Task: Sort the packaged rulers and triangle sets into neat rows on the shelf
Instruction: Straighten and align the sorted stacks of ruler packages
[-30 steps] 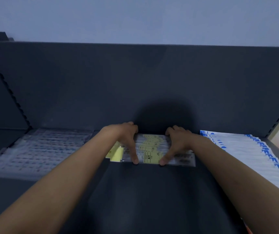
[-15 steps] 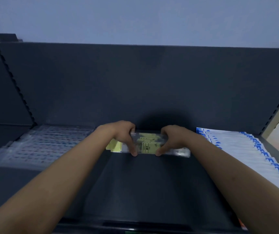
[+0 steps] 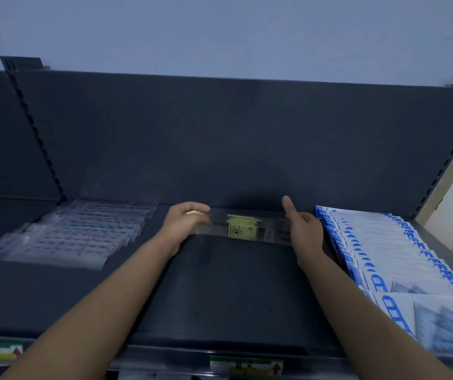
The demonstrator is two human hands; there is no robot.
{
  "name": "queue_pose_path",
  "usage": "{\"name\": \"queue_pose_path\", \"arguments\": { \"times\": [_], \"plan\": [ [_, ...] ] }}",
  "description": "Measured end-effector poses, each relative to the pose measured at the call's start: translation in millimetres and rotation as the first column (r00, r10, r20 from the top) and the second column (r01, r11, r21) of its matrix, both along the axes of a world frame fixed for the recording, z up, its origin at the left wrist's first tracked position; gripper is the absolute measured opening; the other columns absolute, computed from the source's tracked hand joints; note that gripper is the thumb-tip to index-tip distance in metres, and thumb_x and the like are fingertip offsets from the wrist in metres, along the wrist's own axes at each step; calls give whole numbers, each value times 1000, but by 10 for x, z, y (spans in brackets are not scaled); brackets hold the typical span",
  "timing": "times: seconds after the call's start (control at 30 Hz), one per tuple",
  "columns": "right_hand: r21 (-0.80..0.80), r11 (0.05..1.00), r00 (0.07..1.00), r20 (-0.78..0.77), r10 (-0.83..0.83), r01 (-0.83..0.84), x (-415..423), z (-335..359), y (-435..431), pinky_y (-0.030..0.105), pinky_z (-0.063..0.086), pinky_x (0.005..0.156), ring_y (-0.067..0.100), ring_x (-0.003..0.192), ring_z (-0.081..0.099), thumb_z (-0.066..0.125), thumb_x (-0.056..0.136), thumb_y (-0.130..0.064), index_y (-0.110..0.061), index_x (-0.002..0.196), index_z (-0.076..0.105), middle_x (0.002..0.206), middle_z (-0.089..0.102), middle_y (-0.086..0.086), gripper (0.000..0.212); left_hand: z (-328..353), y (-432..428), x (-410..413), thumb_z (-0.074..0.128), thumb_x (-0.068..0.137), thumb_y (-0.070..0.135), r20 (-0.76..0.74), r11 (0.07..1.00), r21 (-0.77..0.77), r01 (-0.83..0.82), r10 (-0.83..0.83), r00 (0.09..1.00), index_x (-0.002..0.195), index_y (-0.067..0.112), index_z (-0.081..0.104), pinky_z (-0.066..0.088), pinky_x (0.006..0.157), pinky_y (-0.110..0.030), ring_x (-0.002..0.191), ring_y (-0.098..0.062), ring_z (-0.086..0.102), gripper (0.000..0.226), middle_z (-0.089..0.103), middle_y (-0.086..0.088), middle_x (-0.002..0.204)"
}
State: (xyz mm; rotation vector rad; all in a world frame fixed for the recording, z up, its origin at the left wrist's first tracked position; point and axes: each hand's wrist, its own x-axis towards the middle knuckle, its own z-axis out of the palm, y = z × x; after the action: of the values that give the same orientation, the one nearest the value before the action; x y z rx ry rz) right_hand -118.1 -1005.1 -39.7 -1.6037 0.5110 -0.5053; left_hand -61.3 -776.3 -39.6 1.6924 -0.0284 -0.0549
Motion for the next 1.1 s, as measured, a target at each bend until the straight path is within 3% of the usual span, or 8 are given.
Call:
{"name": "queue_pose_path", "arguments": {
  "times": [0.07, 0.2, 0.33, 0.47, 0.63, 0.8, 0.93, 1.1],
  "plan": [
    [90, 991, 994, 50, -100, 95, 59, -25, 78, 26, 38, 67, 11, 72, 55, 62, 85, -49, 1, 85, 65, 87, 67, 7, 50, 12, -75, 9, 68, 78, 10, -34, 985, -132, -109, 105, 994, 74, 12, 73, 50, 78, -27, 85, -16, 63, 7, 71, 4, 81],
    [113, 987, 988, 92, -124, 113, 113, -72, 94, 23, 40, 61, 13, 73, 53, 58, 90, -41, 6, 88, 65, 86, 66, 11, 48, 10, -221, 74, 62, 81, 20, -87, 926, -255, -277, 264, 961, 63, 11, 65, 43, 73, -30, 76, -16, 55, 20, 65, 2, 72],
    [-22, 994, 992, 54, 111, -110, 88, -124, -47, 22, 46, 68, 14, 83, 61, 73, 80, -33, -6, 89, 68, 87, 68, 4, 29, -86, -99, 109, 75, 79, 16, 120, 996, -94, 0, 12, 993, 79, 14, 69, 45, 71, -16, 83, -10, 60, 6, 68, 8, 80],
    [-39, 985, 985, 35, 168, -167, 119, -145, -97, 29, 52, 78, 15, 90, 62, 78, 76, -21, -12, 97, 66, 96, 66, 3, 26, -166, 99, 170, 82, 70, 0, 274, 947, 277, 162, -240, 931, 103, 11, 62, 49, 83, -31, 86, -12, 59, 40, 65, 1, 98],
    [-12, 995, 987, 125, 105, -104, 159, -148, -106, 19, 45, 71, 4, 82, 62, 69, 84, -19, -19, 82, 69, 83, 68, -7, 2, -134, 77, 177, 82, 69, -2, 322, 940, 291, 177, -270, 907, 102, 13, 63, 47, 81, -18, 87, -5, 58, 41, 64, 6, 98],
    [-22, 993, 981, 155, 115, -113, 211, -114, -125, 12, 45, 64, -7, 67, 59, 68, 84, -17, -21, 77, 69, 75, 67, -9, 8, -100, 77, 194, 83, 67, -3, 361, 953, 269, 137, -231, 904, 102, 14, 65, 39, 80, -2, 88, 11, 57, 43, 65, 9, 101],
    [-13, 994, 984, 143, 111, -110, 231, -150, -110, 11, 42, 67, -5, 75, 58, 67, 86, -19, -19, 84, 67, 83, 66, -10, 2, -117, 37, 182, 85, 66, 1, 261, 977, 179, 115, -160, 952, 103, 11, 66, 45, 78, -8, 85, -2, 60, 44, 65, 6, 96],
    [182, 983, 989, 143, -25, -1, 259, -130, -137, 21, 43, 75, 9, 85, 57, 58, 92, -24, -11, 95, 65, 94, 65, 0, 15, -64, 9, 224, 73, 80, 42, 0, 974, -204, -101, 103, 995, 90, 9, 68, 44, 88, -31, 89, -14, 63, 35, 68, 2, 85]
  ]
}}
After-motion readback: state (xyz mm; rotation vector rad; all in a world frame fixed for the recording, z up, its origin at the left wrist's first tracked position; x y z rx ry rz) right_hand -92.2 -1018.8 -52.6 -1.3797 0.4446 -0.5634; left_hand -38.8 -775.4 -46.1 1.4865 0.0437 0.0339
